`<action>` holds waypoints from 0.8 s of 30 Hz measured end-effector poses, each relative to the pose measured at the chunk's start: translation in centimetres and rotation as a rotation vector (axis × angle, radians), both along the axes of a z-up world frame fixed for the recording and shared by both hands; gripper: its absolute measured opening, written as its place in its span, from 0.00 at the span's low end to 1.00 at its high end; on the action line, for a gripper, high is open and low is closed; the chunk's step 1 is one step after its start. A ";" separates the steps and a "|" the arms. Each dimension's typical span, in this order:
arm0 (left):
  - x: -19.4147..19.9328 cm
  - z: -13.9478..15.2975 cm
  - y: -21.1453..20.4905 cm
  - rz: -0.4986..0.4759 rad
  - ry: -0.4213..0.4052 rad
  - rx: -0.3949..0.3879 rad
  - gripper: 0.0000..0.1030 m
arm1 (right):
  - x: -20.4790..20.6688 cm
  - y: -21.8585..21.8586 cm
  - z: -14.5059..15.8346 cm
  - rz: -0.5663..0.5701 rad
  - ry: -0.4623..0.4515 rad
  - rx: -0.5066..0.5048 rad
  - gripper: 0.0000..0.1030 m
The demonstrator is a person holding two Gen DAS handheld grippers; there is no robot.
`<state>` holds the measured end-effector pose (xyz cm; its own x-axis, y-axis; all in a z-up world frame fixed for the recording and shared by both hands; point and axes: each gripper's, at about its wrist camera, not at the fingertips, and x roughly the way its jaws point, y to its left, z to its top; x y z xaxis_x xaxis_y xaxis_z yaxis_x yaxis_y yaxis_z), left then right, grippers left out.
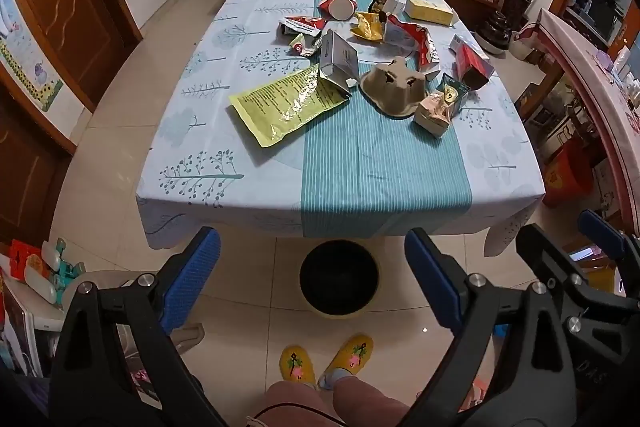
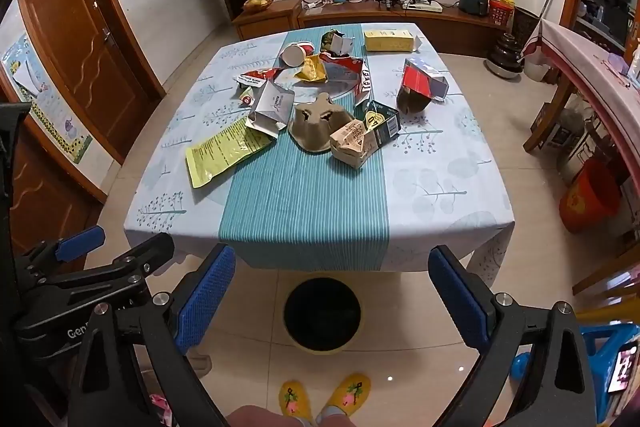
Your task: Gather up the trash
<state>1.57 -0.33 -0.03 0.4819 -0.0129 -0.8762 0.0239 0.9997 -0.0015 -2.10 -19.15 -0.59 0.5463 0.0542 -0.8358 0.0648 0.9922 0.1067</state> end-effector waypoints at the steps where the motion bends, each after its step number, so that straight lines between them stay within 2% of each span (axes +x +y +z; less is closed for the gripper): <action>1: 0.0 0.0 0.0 0.001 0.001 -0.002 0.89 | 0.0 0.1 0.0 -0.001 0.002 -0.003 0.96; 24: -0.8 0.0 -0.5 -0.008 -0.002 0.014 0.89 | 0.3 -0.7 -0.1 -0.005 0.005 0.020 0.96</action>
<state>0.78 -0.87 -0.07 0.4838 -0.0044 -0.8752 0.0314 0.9994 0.0123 -1.76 -19.81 -0.74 0.5427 0.0683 -0.8371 0.0701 0.9895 0.1262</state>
